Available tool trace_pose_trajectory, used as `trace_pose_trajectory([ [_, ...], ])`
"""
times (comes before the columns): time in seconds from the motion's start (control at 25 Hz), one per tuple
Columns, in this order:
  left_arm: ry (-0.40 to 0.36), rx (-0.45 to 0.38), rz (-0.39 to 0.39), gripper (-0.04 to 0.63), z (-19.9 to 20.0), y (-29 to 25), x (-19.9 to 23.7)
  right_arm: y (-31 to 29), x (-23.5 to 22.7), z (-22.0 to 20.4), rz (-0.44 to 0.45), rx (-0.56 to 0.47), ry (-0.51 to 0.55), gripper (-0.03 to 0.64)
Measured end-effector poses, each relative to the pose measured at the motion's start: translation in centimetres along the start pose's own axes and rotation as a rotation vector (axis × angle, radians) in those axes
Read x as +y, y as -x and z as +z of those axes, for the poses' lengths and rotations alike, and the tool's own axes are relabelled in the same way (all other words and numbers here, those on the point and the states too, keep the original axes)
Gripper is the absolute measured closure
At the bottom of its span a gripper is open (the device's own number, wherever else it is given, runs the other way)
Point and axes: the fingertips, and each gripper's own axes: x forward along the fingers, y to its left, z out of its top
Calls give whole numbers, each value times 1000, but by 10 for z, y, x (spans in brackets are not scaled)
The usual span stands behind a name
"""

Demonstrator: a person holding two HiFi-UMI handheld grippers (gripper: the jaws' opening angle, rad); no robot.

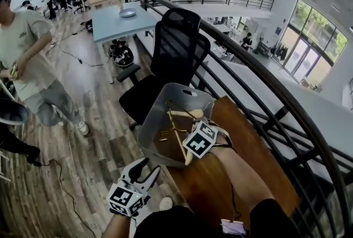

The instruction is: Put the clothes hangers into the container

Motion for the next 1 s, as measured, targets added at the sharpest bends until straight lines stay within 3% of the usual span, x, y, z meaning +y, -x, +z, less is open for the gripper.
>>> trace_pose_trajectory([
  [0.2,-6,5,-21,403,1,0,-5,21,3,17,-19,-130,-61,397],
  [0.52,-35,13,-77,403,1,-13,-24,64,-5,23,-98,-313,-130,400],
  [0.84,-47,-3,-126,403,5,-23,-56,131,-23,23,-165,-649,-317,404],
  [1.0,-52,-2,-124,403,1,-26,-63,137,-27,10,-175,-656,-323,422],
])
